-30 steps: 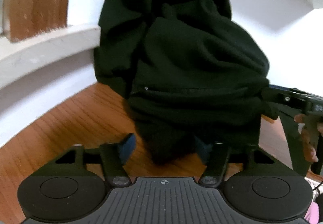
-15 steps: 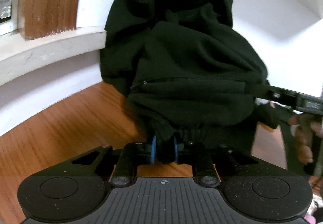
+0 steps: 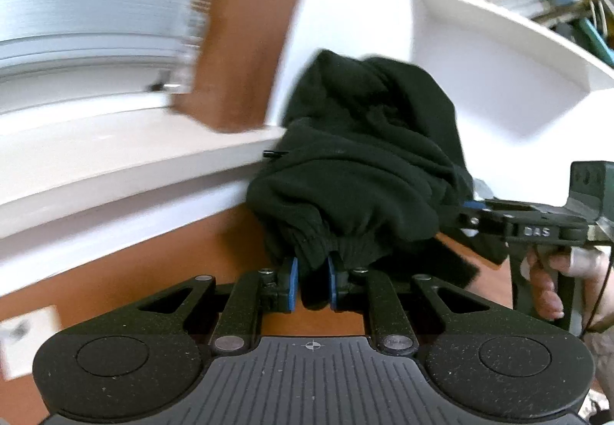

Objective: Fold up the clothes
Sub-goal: 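Close the left tool on the black hoodie while the right tool grasps it too, then lift the black hoodie with both tools and carry it toward the window sill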

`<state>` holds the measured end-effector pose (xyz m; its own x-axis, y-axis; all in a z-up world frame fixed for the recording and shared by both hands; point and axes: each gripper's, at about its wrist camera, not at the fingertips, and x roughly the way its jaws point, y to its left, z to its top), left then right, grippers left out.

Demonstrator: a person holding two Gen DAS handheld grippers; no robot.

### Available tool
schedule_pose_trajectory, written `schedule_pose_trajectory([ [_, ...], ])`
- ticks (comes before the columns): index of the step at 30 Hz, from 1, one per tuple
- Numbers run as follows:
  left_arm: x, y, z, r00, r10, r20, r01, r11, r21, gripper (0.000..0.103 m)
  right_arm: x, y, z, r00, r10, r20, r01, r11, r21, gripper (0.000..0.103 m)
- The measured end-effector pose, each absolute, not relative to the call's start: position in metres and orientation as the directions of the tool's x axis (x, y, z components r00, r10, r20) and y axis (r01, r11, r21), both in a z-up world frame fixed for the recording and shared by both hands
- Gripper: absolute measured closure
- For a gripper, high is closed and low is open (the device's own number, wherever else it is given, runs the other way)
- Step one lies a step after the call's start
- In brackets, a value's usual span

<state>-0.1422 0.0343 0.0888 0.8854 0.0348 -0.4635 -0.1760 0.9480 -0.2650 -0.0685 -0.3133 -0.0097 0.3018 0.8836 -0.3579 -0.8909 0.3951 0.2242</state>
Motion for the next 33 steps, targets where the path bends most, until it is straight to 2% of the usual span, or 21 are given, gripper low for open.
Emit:
schedule_pose_trajectory([
  [6, -0.217, 0.070, 0.091, 0.876, 0.121, -0.466, -0.273, 0.922, -0.276, 0.087, -0.113, -0.297, 0.008, 0.123, 0.937, -0.328, -0.942, 0.215, 0.259, 0.053],
  [11, -0.224, 0.083, 0.076, 0.852, 0.122, -0.510, -0.298, 0.913, -0.279, 0.084, -0.118, -0.299, 0.022, 0.095, 0.948, -0.303, -0.944, 0.182, 0.275, 0.053],
  [14, -0.218, 0.085, 0.068, 0.840, 0.137, -0.525, -0.318, 0.908, -0.271, 0.075, -0.112, -0.301, 0.026, 0.137, 0.939, -0.315, -0.941, 0.223, 0.255, 0.052],
  [19, -0.224, 0.090, 0.065, 0.869, 0.154, -0.470, -0.312, 0.908, -0.280, 0.048, -0.102, -0.306, 0.036, 0.220, 0.923, -0.317, -0.933, 0.293, 0.207, 0.051],
  [21, -0.224, 0.091, 0.067, 0.879, 0.150, -0.452, -0.302, 0.909, -0.287, 0.037, -0.097, -0.311, 0.041, 0.269, 0.909, -0.318, -0.927, 0.334, 0.172, 0.045],
  [24, -0.216, 0.089, 0.068, 0.885, 0.145, -0.443, -0.290, 0.915, -0.281, 0.031, -0.091, -0.309, 0.043, 0.392, 0.852, -0.347, -0.897, 0.438, 0.060, 0.036],
  [28, -0.205, 0.086, 0.062, 0.890, 0.130, -0.436, -0.272, 0.920, -0.281, 0.025, -0.067, -0.308, 0.028, 0.479, 0.775, -0.413, -0.847, 0.531, 0.014, 0.035],
  [33, -0.201, 0.091, 0.046, 0.897, 0.098, -0.431, -0.251, 0.916, -0.314, 0.023, -0.046, -0.302, 0.000, 0.506, 0.724, -0.469, -0.816, 0.578, 0.012, 0.035],
])
